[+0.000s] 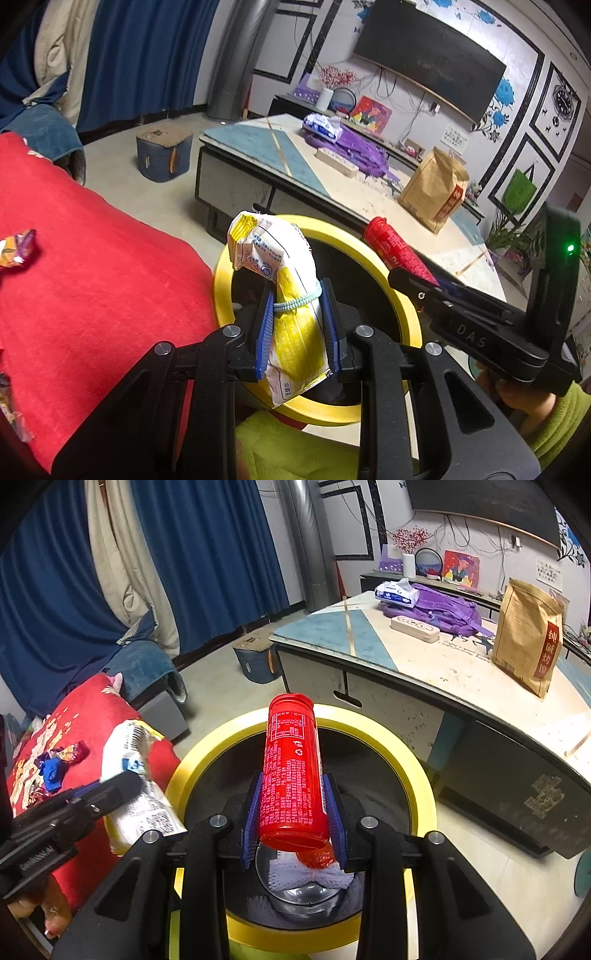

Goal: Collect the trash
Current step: 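Open both grippers to drop the can and wrapper into the bin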

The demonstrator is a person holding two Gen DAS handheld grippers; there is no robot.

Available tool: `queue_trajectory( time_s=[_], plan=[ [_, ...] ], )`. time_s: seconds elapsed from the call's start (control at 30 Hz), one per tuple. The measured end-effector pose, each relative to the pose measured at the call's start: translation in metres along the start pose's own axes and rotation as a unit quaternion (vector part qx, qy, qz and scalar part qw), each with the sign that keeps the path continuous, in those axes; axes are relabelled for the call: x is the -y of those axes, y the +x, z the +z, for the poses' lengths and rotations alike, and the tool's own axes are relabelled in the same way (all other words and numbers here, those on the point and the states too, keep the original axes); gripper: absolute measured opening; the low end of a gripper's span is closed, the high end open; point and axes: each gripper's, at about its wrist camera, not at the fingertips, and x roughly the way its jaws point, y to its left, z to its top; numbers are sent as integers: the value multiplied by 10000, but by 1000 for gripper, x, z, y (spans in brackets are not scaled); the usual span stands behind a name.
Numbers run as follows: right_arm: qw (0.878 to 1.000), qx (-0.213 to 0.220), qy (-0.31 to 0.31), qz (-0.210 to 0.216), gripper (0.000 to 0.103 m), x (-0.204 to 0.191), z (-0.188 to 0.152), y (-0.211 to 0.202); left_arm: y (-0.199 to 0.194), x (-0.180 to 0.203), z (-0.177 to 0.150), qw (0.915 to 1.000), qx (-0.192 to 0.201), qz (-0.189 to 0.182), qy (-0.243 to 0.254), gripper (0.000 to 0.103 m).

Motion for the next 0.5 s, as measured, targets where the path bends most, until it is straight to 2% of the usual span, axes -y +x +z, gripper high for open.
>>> queue_trajectory(
  time_s=[0.33, 0.5],
  plan=[
    [9997, -204, 85, -66, 31, 5, -3, 11, 21, -4, -3, 9996, -269, 21, -19, 19],
    [9995, -245, 163, -96, 33, 9, -2, 14, 24, -5, -3, 9994, -336, -4, -85, 23]
  ],
)
